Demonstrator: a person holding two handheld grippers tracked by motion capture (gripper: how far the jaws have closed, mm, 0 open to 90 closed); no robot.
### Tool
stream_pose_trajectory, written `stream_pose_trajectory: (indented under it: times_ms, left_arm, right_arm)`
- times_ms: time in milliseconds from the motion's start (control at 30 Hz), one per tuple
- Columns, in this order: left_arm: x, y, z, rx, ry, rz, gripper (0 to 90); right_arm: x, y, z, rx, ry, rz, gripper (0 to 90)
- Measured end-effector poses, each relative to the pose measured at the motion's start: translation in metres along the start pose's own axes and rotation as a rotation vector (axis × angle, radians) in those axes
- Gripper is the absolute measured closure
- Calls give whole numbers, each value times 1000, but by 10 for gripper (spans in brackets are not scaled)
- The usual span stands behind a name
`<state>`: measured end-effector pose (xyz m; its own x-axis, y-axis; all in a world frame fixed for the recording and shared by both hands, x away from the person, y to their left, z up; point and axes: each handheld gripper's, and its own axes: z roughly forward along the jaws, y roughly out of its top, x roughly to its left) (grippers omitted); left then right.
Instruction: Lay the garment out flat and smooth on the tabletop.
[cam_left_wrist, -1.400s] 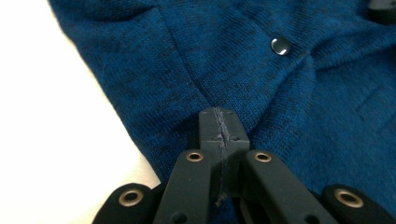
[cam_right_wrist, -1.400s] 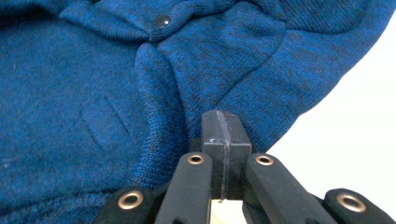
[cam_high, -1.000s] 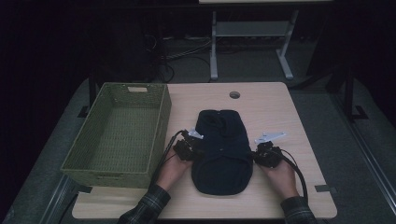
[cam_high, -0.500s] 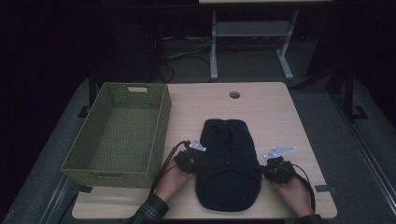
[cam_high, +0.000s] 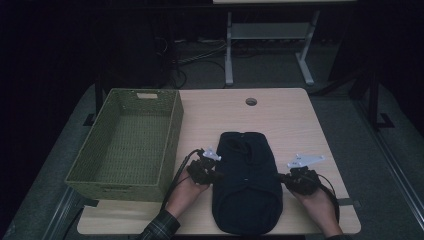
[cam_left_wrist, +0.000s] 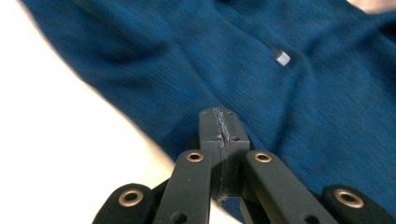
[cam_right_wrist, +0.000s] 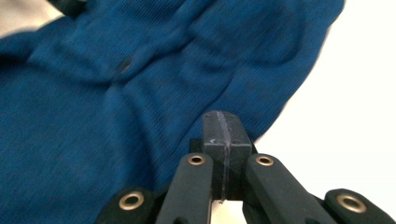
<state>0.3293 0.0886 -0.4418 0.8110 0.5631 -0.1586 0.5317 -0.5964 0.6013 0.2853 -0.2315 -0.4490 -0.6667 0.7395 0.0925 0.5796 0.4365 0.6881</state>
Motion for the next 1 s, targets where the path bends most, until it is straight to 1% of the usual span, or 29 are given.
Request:
stream_pose_trajectory:
  times_ms: [67,100,133,200,233,267,300,333,367,400,433,467,500,533,567,667,733,800,900,967,1000]
  left_arm:
    - [7,6,0,-7,28,-12,900]
    - [11,9,0,-6,51,-19,900]
    - [15,12,2,-12,70,-33,900]
    - [25,16,5,-21,89,-65,900]
    - [29,19,7,-16,106,-72,900]
    - [35,21,9,-18,118,-79,900]
    - [37,21,10,-20,115,-85,900]
    - [42,23,15,-26,120,-94,900]
    - [44,24,17,-25,121,-98,900]
    - [46,25,21,-15,120,-103,900]
    - [48,26,25,0,130,-100,900]
    - [49,26,28,0,123,-102,900]
    - [49,26,28,-8,117,-111,900]
    - [49,26,28,-3,121,-101,900]
    - [48,27,28,9,129,-87,900]
    - [44,26,26,28,140,-69,900]
    - [41,23,25,32,139,-58,900]
    - [38,21,25,26,134,-54,900]
    - [35,20,24,32,133,-44,900]
    - [35,21,24,34,117,-56,900]
    - [36,20,23,31,106,-61,900]
  right_arm:
    - [-9,8,4,-20,-7,10,900]
    - [-13,13,7,-21,-14,16,900]
    - [-18,17,10,-26,-17,26,900]
    - [-28,24,18,-33,-24,50,900]
    - [-32,27,22,-42,-27,52,900]
    - [-35,30,26,-41,-24,67,900]
    - [-39,32,32,-37,-23,76,900]
    - [-39,33,34,-37,-22,80,900]
    - [-42,34,40,-29,-18,79,900]
    - [-43,35,43,-22,-24,79,900]
    - [-43,35,47,-9,-31,69,900]
    - [-43,34,51,8,-40,64,900]
    - [-43,33,53,11,-45,60,900]
    - [-43,33,52,16,-47,68,900]
    - [-42,33,51,27,-59,57,900]
    - [-39,31,47,50,-94,24,900]
    - [-36,29,44,69,-118,8,900]
    - [-35,27,41,72,-133,-10,900]
    - [-35,25,39,70,-131,-5,900]
    - [-37,25,39,70,-114,5,900]
    - [-38,25,38,66,-96,10,884]
